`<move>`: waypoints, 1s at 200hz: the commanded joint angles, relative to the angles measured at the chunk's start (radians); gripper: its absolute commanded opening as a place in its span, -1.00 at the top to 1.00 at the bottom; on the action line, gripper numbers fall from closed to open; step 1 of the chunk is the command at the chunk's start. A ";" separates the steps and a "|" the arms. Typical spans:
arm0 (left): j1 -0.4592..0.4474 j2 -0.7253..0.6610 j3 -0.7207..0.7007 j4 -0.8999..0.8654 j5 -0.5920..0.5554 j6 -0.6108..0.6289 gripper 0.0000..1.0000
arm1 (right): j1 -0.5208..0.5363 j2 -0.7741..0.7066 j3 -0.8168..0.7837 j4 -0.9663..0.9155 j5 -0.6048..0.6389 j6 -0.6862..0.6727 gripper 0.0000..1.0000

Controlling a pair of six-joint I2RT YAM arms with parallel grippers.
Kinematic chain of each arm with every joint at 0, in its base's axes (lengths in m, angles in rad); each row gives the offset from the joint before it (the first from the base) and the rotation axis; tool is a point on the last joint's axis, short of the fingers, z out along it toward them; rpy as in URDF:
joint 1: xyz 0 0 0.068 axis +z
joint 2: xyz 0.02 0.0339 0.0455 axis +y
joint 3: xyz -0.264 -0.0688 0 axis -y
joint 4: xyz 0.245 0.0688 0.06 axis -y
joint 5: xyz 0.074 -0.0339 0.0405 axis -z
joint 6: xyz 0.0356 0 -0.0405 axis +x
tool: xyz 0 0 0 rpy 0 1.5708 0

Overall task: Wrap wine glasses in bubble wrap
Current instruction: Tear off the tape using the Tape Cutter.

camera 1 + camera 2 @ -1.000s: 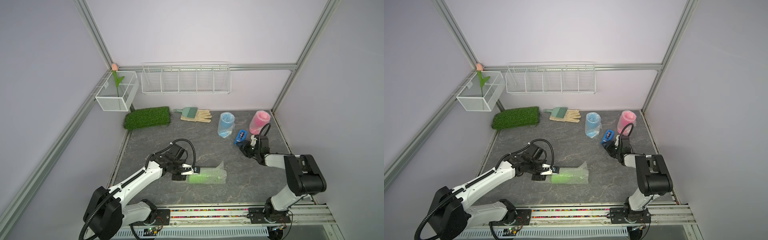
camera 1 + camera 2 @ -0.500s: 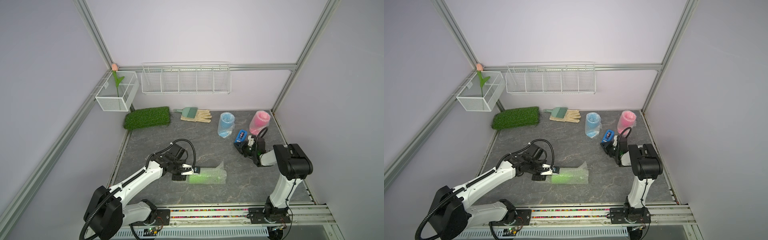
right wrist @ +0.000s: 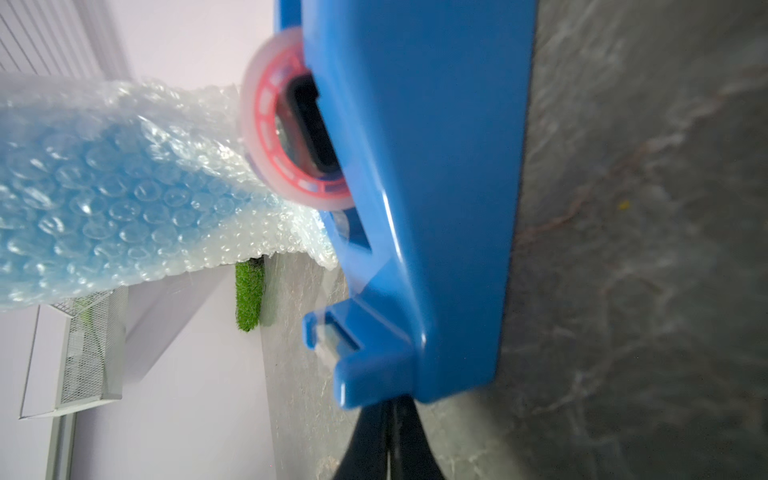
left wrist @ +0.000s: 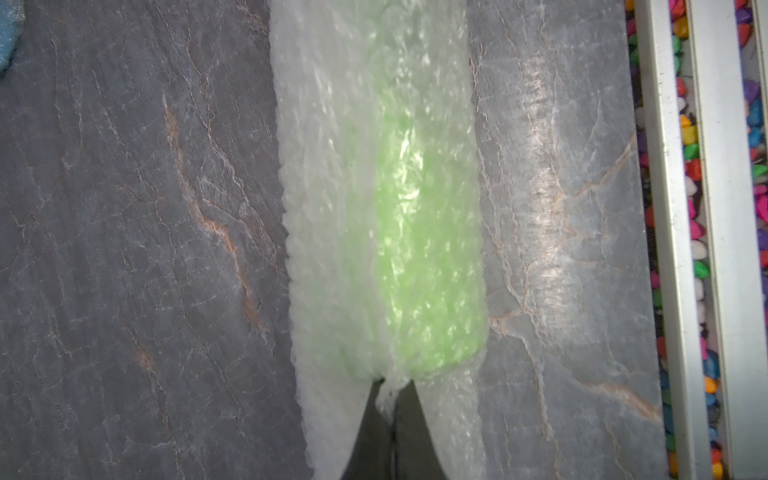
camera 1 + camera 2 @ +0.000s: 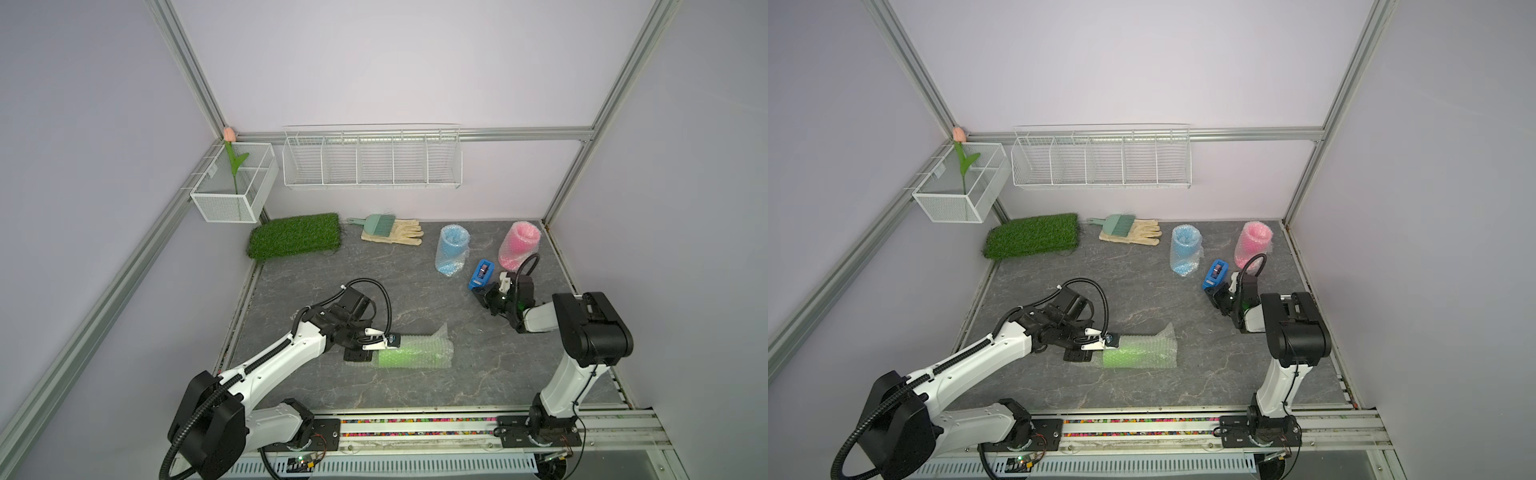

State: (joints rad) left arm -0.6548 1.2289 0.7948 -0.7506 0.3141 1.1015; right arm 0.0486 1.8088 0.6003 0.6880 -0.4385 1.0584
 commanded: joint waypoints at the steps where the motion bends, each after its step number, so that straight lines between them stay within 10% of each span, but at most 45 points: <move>1: -0.002 0.009 0.016 -0.032 0.016 0.027 0.92 | -0.012 -0.011 -0.036 -0.150 0.047 -0.020 0.86; 80: -0.002 0.016 0.021 -0.035 0.018 0.024 0.92 | 0.004 -0.087 -0.021 -0.132 0.030 -0.072 0.86; 200: -0.002 0.012 0.021 0.000 0.041 0.009 0.93 | 0.266 -0.689 0.250 -0.815 0.040 -0.622 0.86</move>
State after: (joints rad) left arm -0.6548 1.2339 0.7986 -0.7509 0.3237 1.1000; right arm 0.2489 1.2034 0.7990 0.0475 -0.3611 0.5991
